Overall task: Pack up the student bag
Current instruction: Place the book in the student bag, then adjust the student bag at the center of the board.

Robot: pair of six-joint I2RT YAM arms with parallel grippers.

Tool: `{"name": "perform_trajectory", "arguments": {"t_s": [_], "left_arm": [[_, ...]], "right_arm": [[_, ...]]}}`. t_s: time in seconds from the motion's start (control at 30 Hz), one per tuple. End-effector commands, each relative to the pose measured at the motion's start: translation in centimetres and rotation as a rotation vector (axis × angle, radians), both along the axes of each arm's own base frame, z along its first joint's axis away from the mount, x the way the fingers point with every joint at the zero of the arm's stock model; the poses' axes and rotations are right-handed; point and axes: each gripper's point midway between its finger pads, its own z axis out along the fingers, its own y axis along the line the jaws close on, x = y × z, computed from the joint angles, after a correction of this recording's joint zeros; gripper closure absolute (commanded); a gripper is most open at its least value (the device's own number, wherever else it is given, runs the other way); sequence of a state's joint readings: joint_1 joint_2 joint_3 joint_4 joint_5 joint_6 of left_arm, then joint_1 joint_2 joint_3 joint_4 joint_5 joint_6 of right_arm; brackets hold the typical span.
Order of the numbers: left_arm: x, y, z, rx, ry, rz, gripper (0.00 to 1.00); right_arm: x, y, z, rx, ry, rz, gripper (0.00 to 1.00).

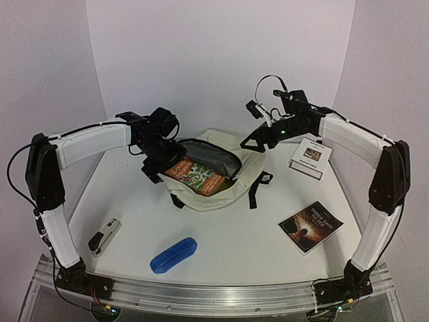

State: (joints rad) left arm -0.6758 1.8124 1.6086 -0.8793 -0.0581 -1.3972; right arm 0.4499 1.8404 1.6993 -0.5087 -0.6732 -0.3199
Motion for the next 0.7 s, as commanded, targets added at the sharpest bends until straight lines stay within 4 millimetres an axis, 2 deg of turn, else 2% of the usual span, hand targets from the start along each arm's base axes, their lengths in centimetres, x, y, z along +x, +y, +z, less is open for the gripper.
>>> {"name": "perform_trajectory", "arguments": {"t_s": [0.0, 0.13, 0.2, 0.27, 0.47, 0.67], "left_arm": [[-2.2, 2.3, -0.2, 0.01, -0.022, 0.04, 0.14], [-0.7, 4.3, -0.8, 0.045, -0.019, 0.077, 0.28], [0.4, 5.1, -0.9, 0.051, -0.022, 0.092, 0.3], [1.7, 5.7, -0.9, 0.032, -0.033, 0.102, 0.32], [5.4, 6.9, -2.1, -0.049, -0.059, 0.069, 0.38], [7.7, 5.9, -3.6, -0.066, -0.051, -0.022, 0.4]], "right_arm": [[-3.3, 2.2, -0.5, 0.003, 0.003, 0.153, 0.23], [-6.5, 5.0, -3.0, -0.052, -0.009, 0.265, 0.27], [-8.0, 6.7, -4.2, -0.08, -0.009, 0.311, 0.28], [-8.6, 8.1, -5.7, -0.099, -0.004, 0.335, 0.28], [-8.4, 12.4, -9.1, -0.156, -0.033, 0.35, 0.29], [-8.6, 14.4, -13.0, -0.225, -0.022, 0.361, 0.29]]}}
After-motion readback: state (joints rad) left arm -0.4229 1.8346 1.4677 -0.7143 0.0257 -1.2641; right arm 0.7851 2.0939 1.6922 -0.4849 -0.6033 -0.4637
